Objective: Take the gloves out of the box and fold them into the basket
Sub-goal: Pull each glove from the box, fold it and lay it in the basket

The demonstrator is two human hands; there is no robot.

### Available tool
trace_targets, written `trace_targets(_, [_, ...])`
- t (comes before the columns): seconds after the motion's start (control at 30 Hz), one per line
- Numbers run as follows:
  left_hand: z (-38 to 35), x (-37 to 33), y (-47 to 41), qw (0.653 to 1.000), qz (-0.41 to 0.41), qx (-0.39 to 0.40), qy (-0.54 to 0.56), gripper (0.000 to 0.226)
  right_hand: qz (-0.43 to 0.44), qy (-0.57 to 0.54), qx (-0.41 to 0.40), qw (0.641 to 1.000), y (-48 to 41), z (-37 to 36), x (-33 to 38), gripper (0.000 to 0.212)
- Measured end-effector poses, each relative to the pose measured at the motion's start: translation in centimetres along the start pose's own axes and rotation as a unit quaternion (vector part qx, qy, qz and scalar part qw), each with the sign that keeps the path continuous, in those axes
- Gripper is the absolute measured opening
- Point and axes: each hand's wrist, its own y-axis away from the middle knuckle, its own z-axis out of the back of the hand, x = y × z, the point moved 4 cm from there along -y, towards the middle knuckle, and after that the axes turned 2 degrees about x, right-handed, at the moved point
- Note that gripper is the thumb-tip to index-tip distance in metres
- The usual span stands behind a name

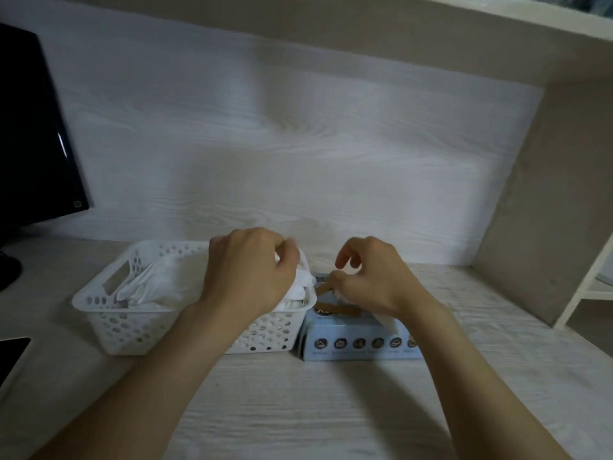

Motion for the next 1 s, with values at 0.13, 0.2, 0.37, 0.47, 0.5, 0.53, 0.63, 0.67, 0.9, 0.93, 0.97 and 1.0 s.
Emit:
trace_targets(0.13, [-1.5, -3.3, 1.4, 0.989, -0.142, 0.02, 0.018, 0.034, -0.02, -0.016, 0.033, 0.999, 1.3, 0.0, -2.3, 0.031])
trace_targets(0.2, [-3.3, -4.4, 2.5, 0.98, -0.192, 0.037, -0.04, 0.034, -0.008, -0.044, 0.014, 0.999, 1.7, -0.3, -3.1, 0.017])
trace_targets(0.37, [-5.6, -4.6, 3.7, 0.954, -0.222, 0.08, -0.184, 0.049, 0.053, -0.057, -0.032, 0.996, 2.1, -0.8, -3.3, 0.014])
trace_targets(0.47, [-5.6, -4.6, 3.8, 0.951, -0.225, 0.092, -0.191, 0.054, 0.093, -0.021, -0.069, 0.993, 2.0, -1.1, -3.2, 0.018])
trace_targets(0.5, [-5.6, -4.7, 3.8, 0.951, -0.225, 0.092, -0.191, 0.054, 0.098, -0.018, -0.083, 0.992, 1.9, -1.2, -3.2, 0.019])
trace_targets(0.53, [-5.6, -4.7, 3.9, 0.951, -0.223, 0.094, -0.192, 0.054, 0.099, -0.019, -0.095, 0.99, 1.9, -1.2, -3.3, 0.019])
trace_targets(0.63, [-5.3, -4.9, 4.1, 0.953, -0.222, 0.097, -0.179, 0.053, 0.094, -0.046, -0.125, 0.987, 2.0, -1.2, -3.2, 0.017])
trace_targets(0.67, [-5.2, -4.9, 4.1, 0.954, -0.22, 0.103, -0.174, 0.053, 0.089, -0.065, -0.135, 0.985, 2.1, -1.0, -3.0, 0.015])
trace_targets(0.9, [-5.2, -4.8, 4.1, 0.957, -0.203, 0.132, -0.162, 0.064, 0.005, -0.309, -0.219, 0.926, 2.5, 0.6, -3.1, 0.022])
trace_targets(0.93, [-5.1, -4.8, 4.1, 0.957, -0.202, 0.133, -0.158, 0.065, 0.01, -0.32, -0.226, 0.92, 2.5, 0.7, -3.2, 0.024])
trace_targets(0.97, [-5.1, -4.8, 4.1, 0.958, -0.201, 0.133, -0.155, 0.066, 0.014, -0.328, -0.234, 0.915, 2.5, 0.8, -3.2, 0.025])
trace_targets(1.0, [-5.1, -4.8, 4.1, 0.959, -0.199, 0.134, -0.152, 0.067, 0.017, -0.333, -0.243, 0.911, 2.5, 0.9, -3.2, 0.027])
